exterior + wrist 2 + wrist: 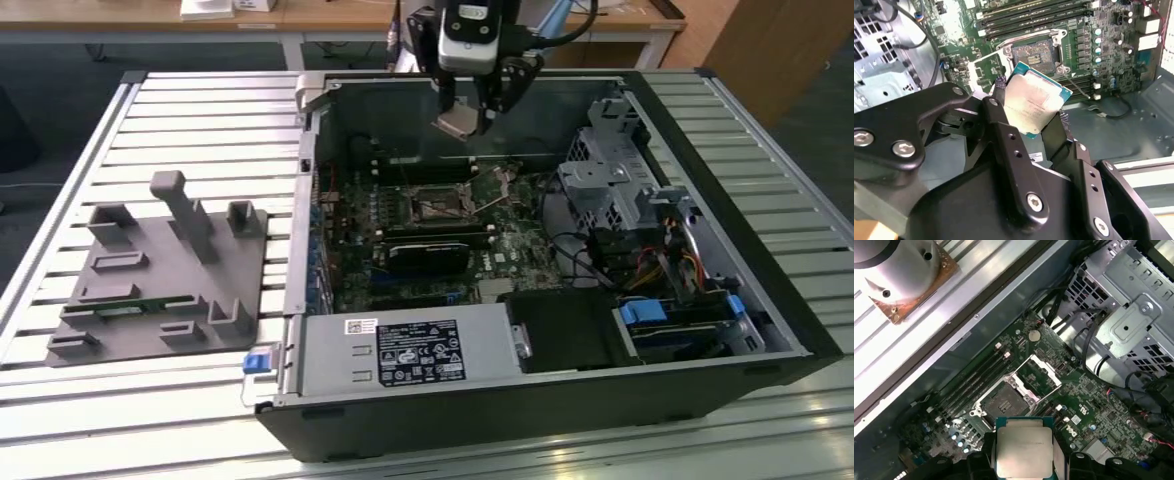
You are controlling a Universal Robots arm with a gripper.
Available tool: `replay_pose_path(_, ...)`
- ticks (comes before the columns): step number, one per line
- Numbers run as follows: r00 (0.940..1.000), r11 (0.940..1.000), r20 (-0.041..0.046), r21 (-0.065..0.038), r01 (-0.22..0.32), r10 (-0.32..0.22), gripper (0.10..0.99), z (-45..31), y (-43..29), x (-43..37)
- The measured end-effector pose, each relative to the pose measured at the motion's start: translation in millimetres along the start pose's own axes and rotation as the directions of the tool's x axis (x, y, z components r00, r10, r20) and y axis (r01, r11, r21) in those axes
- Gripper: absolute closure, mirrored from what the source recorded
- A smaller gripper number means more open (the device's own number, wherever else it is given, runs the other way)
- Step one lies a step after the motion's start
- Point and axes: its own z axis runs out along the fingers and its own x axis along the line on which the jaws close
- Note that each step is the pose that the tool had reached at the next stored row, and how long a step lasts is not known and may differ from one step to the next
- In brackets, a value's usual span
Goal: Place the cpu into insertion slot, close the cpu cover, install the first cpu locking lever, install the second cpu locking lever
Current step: 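Place the cpu into insertion slot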
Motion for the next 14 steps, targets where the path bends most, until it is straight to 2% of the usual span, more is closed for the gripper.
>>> replay_pose_path(4,0.9981,0.9981,0.0054,-0.001,-0.061,0.061,0.549,2.8,-0.5,0.2)
replay_pose_path(7,0.9933,0.9934,0.0101,-0.003,-0.115,0.115,0.549,5.5,-0.7,0.1)
replay_pose_path(11,0.9824,0.9826,0.0162,-0.005,-0.186,0.186,0.549,9.0,-1.0,0.1)
replay_pose_path(14,0.9707,0.9709,0.0208,-0.007,-0.239,0.24,0.549,11.1,-1.2,0.0)
